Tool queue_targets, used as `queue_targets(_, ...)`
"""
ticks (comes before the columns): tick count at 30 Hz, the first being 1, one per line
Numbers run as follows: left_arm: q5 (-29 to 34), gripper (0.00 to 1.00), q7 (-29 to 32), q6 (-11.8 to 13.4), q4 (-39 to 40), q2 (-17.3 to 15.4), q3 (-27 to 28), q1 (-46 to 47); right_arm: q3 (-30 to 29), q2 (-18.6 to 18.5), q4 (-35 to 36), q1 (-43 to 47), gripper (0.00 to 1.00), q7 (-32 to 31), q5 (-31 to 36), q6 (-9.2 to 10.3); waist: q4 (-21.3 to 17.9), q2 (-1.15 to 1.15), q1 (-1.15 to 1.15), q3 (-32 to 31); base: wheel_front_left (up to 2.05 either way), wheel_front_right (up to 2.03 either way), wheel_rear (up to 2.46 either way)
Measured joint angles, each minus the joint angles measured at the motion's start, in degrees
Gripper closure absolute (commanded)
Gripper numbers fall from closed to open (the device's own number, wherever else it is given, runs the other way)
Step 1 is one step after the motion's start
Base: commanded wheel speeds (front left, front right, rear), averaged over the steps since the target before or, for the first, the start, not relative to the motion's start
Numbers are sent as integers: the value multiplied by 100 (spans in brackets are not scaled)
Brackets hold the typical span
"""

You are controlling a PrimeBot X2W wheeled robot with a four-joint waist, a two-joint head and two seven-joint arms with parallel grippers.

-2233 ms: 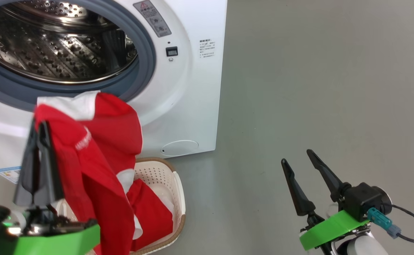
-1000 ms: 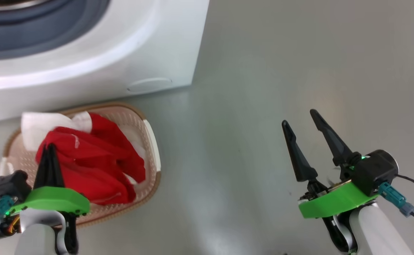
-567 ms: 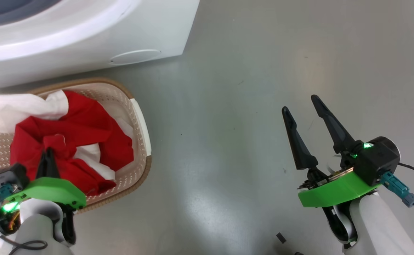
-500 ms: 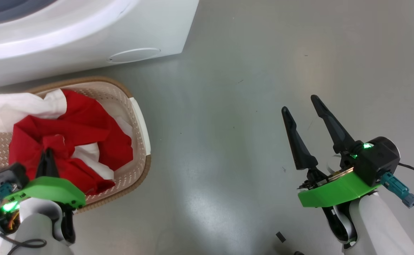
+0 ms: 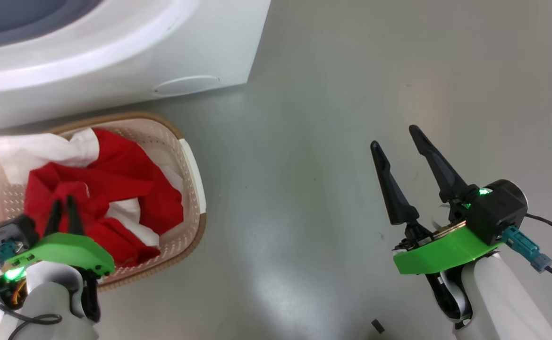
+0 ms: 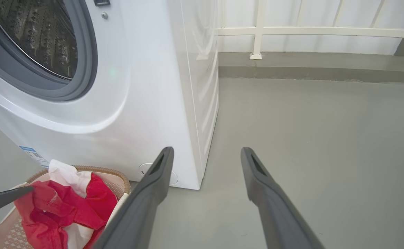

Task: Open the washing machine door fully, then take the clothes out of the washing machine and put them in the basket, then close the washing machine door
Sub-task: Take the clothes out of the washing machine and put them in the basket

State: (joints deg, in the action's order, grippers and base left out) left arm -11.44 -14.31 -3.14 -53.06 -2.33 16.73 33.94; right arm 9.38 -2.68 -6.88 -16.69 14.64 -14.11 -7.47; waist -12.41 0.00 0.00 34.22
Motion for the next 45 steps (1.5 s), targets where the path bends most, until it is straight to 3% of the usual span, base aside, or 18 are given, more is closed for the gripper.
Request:
queue_targets(9,88,0,0,-44,567,47,-15,-406,51,-2,-153,47,0,0,0,0,93,0,0,-474,0,0,0)
queue_targets(17,-277,0,0,-32,1656,52,-592,-932,15,-4,-357,268,0,0,26,0,255,0,0,-988,0,0,0)
queue_targets(28,-247,0,0,207,3431,46,-1533,-1975,-236,-4,-569,656,0,-1,109,0,523,0,0,-1751,0,0,0)
queue_targets(40,91,0,91,275,4530,0,-1979,-2967,-498,-2,-436,1235,0,-191,186,0,752,0,0,-2550,0,0,0)
queue_targets(45,91,0,390,482,5093,-12,-2064,-3543,-555,1,-278,1531,0,-315,204,0,834,0,0,-2881,0,0,0)
